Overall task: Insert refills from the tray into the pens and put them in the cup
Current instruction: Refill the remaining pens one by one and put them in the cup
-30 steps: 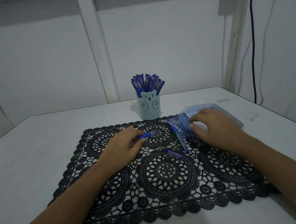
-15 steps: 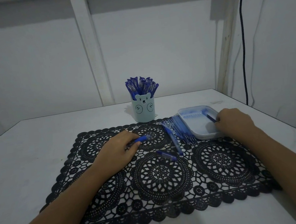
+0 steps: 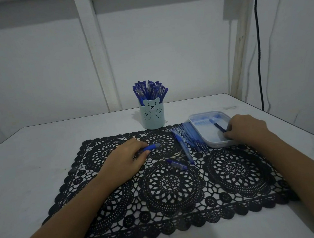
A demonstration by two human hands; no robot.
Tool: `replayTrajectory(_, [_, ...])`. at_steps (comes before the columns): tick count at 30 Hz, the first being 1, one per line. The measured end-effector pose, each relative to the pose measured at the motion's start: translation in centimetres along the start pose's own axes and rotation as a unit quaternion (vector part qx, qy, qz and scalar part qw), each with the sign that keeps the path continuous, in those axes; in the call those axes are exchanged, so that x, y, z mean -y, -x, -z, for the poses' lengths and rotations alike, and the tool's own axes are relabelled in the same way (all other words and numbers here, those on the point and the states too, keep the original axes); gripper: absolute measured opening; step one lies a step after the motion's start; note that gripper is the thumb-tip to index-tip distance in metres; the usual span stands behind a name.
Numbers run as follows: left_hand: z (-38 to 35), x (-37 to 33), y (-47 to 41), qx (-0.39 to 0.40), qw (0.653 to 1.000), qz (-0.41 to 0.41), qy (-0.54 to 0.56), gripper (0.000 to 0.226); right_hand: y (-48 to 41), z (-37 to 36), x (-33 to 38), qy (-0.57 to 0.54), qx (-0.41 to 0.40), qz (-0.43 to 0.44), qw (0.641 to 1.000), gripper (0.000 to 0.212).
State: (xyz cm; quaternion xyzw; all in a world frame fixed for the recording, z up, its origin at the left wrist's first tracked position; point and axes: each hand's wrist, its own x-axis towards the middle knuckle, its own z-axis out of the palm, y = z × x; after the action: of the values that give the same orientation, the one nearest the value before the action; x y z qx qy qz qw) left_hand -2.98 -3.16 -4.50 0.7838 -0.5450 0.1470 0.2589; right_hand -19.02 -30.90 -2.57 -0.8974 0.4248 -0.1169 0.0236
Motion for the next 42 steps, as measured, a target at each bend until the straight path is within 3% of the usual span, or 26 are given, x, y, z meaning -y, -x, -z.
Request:
replayTrajectory(7, [-0.1, 0.1, 0.0, 0.004, 1.000, -0.001, 0.003, 0.019, 0.6, 0.3, 0.5, 0.013, -0.009, 0.006, 1.000, 0.011])
replayTrajectory(15, [-0.1, 0.0, 0.0, 0.004, 1.000, 0.004, 0.003, 0.018, 0.9, 0.5, 0.8, -0.020, -0.040, -0.003, 0.999, 0.016])
replayTrajectory(20, [0.3, -0.2, 0.0, -0.019, 0.999, 0.022, 0.027, 0.019, 2.3, 1.8, 2.4, -0.194, -0.099, 0.124, 0.968, 0.008])
replayTrajectory(22, [0.4, -0.3, 0.0, -0.025, 0.999, 0.026, 0.040, 0.021, 3.4, 2.2, 3.2, -0.252, -0.086, 0.193, 0.944, 0.000])
replayTrajectory(27, [0.6, -0.5, 0.0, -0.028, 0.998, 0.020, 0.048, 0.028, 5.7, 2.6, 4.5, -0.290, -0.017, 0.318, 0.902, 0.011])
replayTrajectory(37, [0.6, -0.5, 0.0, -0.035, 0.997, 0.023, 0.068, 0.033, 5.9, 2.2, 4.6, -0.281, -0.033, 0.326, 0.902, 0.010])
replayTrajectory(42, [0.5, -0.4, 0.0, -0.037, 0.997, 0.029, 0.069, 0.021, 5.8, 2.1, 4.5, -0.293, -0.040, 0.323, 0.899, 0.012])
